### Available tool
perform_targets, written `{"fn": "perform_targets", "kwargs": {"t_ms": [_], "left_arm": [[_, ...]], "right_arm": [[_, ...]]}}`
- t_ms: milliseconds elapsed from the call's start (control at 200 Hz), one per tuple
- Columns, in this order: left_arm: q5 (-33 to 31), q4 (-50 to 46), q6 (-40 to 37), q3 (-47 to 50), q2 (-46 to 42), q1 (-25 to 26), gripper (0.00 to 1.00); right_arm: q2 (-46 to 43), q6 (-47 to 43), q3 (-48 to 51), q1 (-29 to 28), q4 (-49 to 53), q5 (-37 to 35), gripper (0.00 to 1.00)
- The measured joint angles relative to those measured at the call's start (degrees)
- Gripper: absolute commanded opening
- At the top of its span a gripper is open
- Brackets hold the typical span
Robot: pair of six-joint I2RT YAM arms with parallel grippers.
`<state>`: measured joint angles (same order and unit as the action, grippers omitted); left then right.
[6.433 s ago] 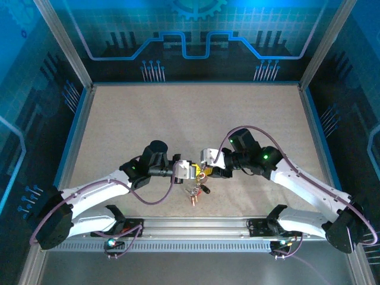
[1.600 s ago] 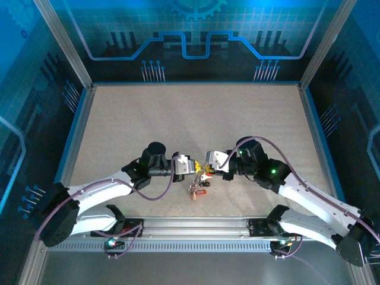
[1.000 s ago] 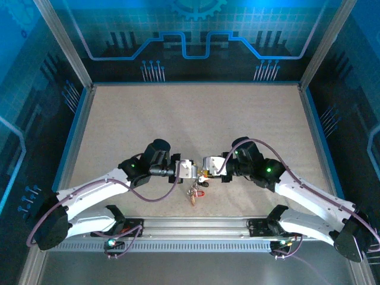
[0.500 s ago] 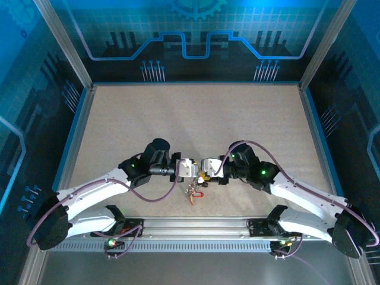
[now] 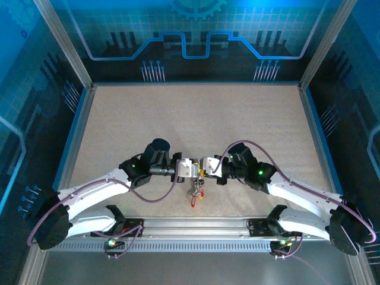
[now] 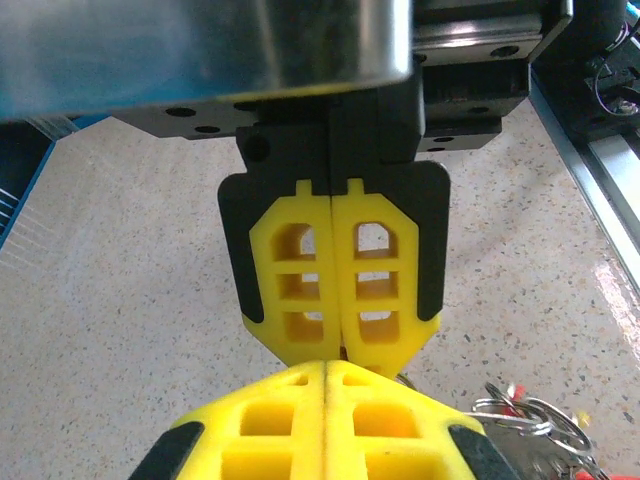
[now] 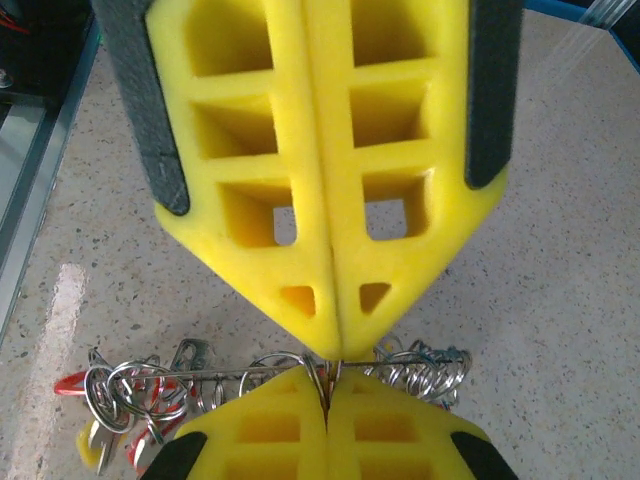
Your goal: Put the keys on the keyring
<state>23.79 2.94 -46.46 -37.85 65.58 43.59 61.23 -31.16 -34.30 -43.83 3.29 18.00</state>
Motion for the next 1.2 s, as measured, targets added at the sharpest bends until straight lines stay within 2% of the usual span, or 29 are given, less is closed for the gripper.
{"fn": "perform_targets", "kwargs": {"t_ms": [695,765,830,946,1201], "left_arm": [[-5.6,8.0,1.6,9.8,-3.5,0.2,0.0],[-5.9,9.9,2.2,10.3,-2.8,0.2,0.19],[-6.2,12.2,3.4,10.8,-2.3,0.2,0.22],[-6.3,16.0,4.7,11.6,-2.1,0.2,0.36],[-4.0,20.9,5.2,11.8,-0.5,0.2,0.36]], "right_arm": [[-5.1,5.6,5.6,3.7,-4.4,3.8,0.0],[-5.6,5.7,6.3,3.8,-5.1,4.6,0.0],[-5.9,5.7,6.6,3.8,-5.4,5.2,0.0],[-6.3,5.5,6.7,3.8,-5.5,6.1,0.0],[-6.6,5.0,7.3,3.8,-6.3,8.0,0.0]]}}
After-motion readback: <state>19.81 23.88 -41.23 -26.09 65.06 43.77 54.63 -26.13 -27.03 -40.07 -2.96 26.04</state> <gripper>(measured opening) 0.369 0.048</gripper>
